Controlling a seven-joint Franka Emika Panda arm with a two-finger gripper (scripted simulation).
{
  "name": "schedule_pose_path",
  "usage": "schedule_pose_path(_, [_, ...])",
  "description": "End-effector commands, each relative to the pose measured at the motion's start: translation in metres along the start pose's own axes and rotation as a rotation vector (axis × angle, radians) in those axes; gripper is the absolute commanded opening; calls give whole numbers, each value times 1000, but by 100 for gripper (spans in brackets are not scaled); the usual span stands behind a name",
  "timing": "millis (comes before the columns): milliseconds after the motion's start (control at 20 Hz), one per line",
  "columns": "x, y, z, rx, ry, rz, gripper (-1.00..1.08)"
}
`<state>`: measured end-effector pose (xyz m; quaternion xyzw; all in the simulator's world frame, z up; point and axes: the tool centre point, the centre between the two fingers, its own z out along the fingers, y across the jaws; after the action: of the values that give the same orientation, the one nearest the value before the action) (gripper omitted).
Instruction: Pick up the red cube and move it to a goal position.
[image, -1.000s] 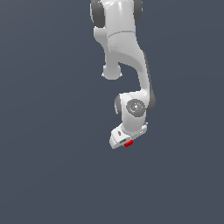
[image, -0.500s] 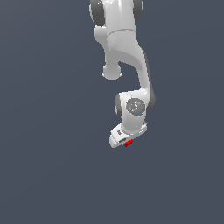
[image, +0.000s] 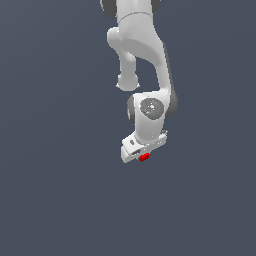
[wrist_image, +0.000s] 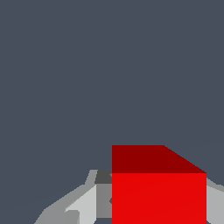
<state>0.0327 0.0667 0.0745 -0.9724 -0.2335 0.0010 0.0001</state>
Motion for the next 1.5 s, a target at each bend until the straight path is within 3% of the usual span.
schedule_pose_path(0, [-6,5,-22,-1,2,0,-100])
schedule_pose_path(850, [-50,43,-193,0,2,-1,-100])
schedule_pose_path(1450, [-58,54,-233,0,2,0,-100])
